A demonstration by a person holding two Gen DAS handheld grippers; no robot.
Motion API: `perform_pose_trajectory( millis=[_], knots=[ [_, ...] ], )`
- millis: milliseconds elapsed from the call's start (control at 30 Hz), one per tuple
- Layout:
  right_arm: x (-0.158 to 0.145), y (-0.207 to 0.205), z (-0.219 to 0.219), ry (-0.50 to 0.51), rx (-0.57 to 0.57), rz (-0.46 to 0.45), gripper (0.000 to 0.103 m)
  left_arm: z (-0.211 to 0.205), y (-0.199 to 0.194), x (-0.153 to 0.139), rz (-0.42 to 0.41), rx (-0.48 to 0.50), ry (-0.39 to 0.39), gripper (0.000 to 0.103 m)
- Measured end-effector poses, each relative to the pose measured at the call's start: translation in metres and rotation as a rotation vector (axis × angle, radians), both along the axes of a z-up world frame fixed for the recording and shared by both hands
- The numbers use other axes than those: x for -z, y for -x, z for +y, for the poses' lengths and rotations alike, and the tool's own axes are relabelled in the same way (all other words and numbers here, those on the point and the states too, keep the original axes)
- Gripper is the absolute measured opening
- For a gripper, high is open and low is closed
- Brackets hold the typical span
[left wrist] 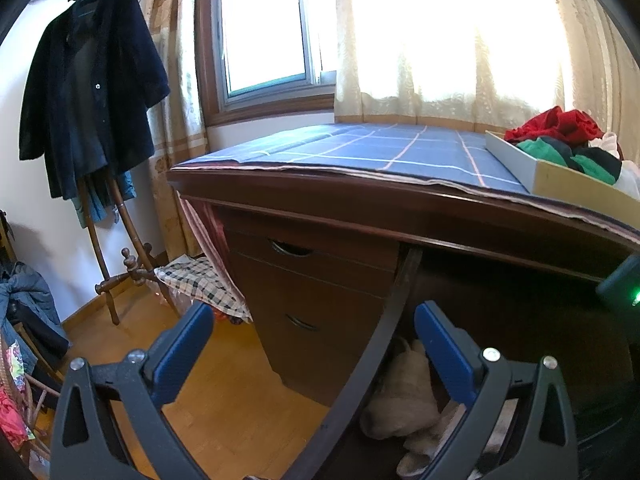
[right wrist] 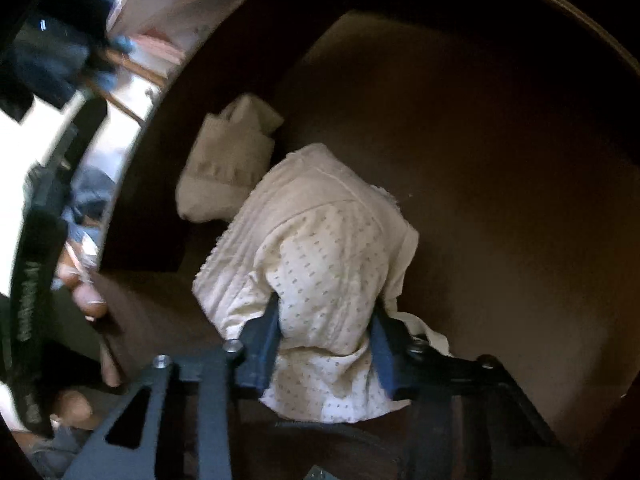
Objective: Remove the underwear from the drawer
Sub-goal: 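Lift the white dotted garment and carry it over the tray box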
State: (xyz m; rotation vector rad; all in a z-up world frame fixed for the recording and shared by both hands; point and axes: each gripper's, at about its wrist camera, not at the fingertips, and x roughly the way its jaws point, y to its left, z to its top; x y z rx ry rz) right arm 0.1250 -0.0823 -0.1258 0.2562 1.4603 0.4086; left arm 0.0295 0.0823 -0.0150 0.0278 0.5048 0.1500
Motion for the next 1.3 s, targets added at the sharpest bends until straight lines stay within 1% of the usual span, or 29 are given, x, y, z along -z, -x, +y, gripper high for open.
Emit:
perform_pose_trajectory(
  millis=[33,133,233,300,433,533,633,733,833,933,1067,1167,1233,1300],
  knots=[
    [-0.004,0.005,-0.006,-0.023,0.025,-0.028,0.031,-0.001,0.0,0.0,-0.002,0.0,-0.003,0.102],
    [-0.016,0.019,-0.023,-0.039,0.078,-0.099,0.027,-0.003,0.0,0.001,-0.005,0.0,-0.017,0.102],
    [-0.03,0.039,-0.042,-0.039,0.166,-0.181,0.025,-0.005,0.0,0.001,-0.008,-0.004,-0.021,0.102],
    [-0.039,0.048,-0.059,-0.05,0.221,-0.22,0.025,-0.005,0.001,0.001,-0.008,-0.005,-0.025,0.102],
    [-0.066,0.072,-0.084,-0.011,0.294,-0.338,0.025,-0.008,0.001,0.001,-0.009,-0.001,-0.037,0.102],
    [-0.087,0.082,-0.113,-0.03,0.369,-0.407,0.025,-0.012,0.002,0.001,-0.017,-0.006,-0.064,0.102],
    [-0.099,0.096,-0.122,-0.007,0.419,-0.468,0.025,-0.018,0.002,0.001,-0.02,-0.012,-0.106,0.102],
    [-0.113,0.109,-0.124,-0.014,0.443,-0.498,0.025,-0.024,0.002,0.001,-0.009,0.001,-0.136,0.102],
    [-0.119,0.107,-0.133,-0.017,0.457,-0.519,0.025,-0.029,0.003,0.0,0.007,0.031,-0.118,0.102],
    [-0.138,0.114,-0.139,-0.013,0.464,-0.556,0.025,-0.036,0.005,-0.001,0.028,0.078,-0.089,0.102],
    [-0.157,0.119,-0.135,-0.017,0.46,-0.608,0.025,-0.045,0.011,-0.002,0.02,0.106,-0.104,0.102],
    [-0.178,0.123,-0.138,-0.018,0.449,-0.655,0.025,-0.052,0.014,-0.002,0.011,0.125,-0.117,0.102],
    [-0.191,0.121,-0.135,-0.018,0.437,-0.683,0.025,-0.053,0.014,-0.002,0.011,0.141,-0.107,0.102],
    [-0.211,0.114,-0.134,-0.011,0.42,-0.723,0.025,-0.054,0.016,-0.002,0.007,0.157,-0.1,0.102]
  ],
)
